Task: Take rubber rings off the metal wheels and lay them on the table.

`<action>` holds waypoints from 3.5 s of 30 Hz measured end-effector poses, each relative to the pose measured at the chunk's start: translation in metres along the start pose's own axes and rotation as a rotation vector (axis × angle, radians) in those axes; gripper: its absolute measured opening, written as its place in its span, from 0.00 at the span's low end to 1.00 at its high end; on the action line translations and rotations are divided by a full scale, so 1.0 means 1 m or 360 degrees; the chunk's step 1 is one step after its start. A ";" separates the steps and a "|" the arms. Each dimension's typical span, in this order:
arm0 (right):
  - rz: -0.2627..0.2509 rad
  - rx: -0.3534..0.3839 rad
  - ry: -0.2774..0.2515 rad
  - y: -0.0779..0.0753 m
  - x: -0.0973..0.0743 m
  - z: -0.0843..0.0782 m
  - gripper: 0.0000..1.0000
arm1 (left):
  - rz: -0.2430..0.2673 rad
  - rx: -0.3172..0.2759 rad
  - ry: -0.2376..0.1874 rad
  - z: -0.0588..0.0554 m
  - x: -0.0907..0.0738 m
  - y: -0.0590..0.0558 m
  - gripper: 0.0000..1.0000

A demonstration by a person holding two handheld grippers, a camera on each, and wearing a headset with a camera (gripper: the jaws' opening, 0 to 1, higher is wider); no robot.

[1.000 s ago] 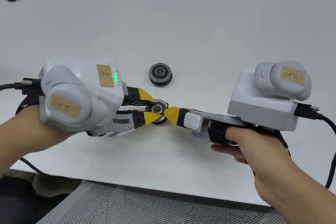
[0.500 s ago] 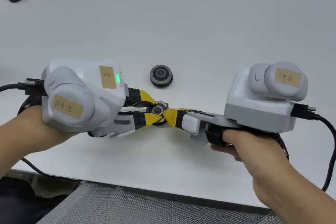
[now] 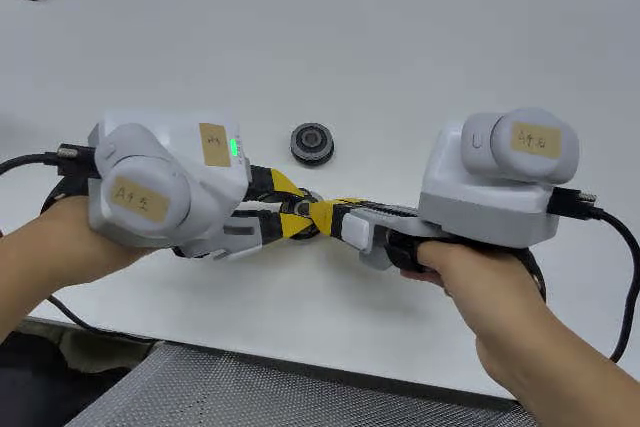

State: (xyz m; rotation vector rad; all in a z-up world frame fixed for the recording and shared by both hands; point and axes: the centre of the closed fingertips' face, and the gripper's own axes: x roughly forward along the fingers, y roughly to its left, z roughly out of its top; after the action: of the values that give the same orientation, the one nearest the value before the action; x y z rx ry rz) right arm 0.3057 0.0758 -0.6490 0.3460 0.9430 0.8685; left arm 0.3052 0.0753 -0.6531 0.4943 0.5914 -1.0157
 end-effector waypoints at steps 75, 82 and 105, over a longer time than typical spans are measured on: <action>-0.0482 0.0345 -0.0186 -0.087 -0.073 0.000 0.09 | 0.0043 -0.0104 -0.0066 0.010 -0.022 0.015 0.15; -0.0354 0.0334 -0.0295 -0.068 -0.075 0.020 0.10 | 0.0019 -0.0087 -0.0038 0.007 -0.017 0.014 0.15; -0.0235 0.0358 -0.0361 -0.056 -0.070 0.035 0.10 | -0.0071 -0.0083 0.0025 0.004 0.000 -0.001 0.15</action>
State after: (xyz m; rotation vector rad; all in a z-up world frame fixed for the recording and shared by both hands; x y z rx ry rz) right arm 0.3418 -0.0098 -0.6241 0.5493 0.8443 0.5754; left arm 0.3048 0.0724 -0.6500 0.4452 0.6436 -1.0369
